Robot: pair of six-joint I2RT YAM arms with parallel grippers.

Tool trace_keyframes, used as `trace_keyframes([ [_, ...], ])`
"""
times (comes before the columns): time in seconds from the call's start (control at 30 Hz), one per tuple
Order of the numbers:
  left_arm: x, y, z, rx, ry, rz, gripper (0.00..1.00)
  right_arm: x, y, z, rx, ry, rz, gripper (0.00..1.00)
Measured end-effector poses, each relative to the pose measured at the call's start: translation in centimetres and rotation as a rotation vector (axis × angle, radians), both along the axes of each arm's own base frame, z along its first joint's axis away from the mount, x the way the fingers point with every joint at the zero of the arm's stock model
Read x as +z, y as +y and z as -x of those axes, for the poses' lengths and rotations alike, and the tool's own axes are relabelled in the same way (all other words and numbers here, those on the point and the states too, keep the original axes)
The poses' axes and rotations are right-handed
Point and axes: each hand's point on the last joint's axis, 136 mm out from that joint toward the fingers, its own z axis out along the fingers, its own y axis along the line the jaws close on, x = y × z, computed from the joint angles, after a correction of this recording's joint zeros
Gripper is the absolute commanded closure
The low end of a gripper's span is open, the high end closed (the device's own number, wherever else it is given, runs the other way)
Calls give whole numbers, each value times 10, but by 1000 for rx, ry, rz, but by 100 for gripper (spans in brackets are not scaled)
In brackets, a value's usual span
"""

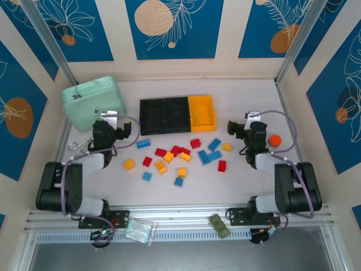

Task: Sort the legos into containers by color
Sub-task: Pick up the lego from the bottom-right of the table.

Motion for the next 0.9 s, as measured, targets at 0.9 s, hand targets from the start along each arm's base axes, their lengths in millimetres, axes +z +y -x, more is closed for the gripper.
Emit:
trace_keyframes([
  [0.9,28,-89,105,-140,494,740,29,12,53,103,-99,699,-569,28],
])
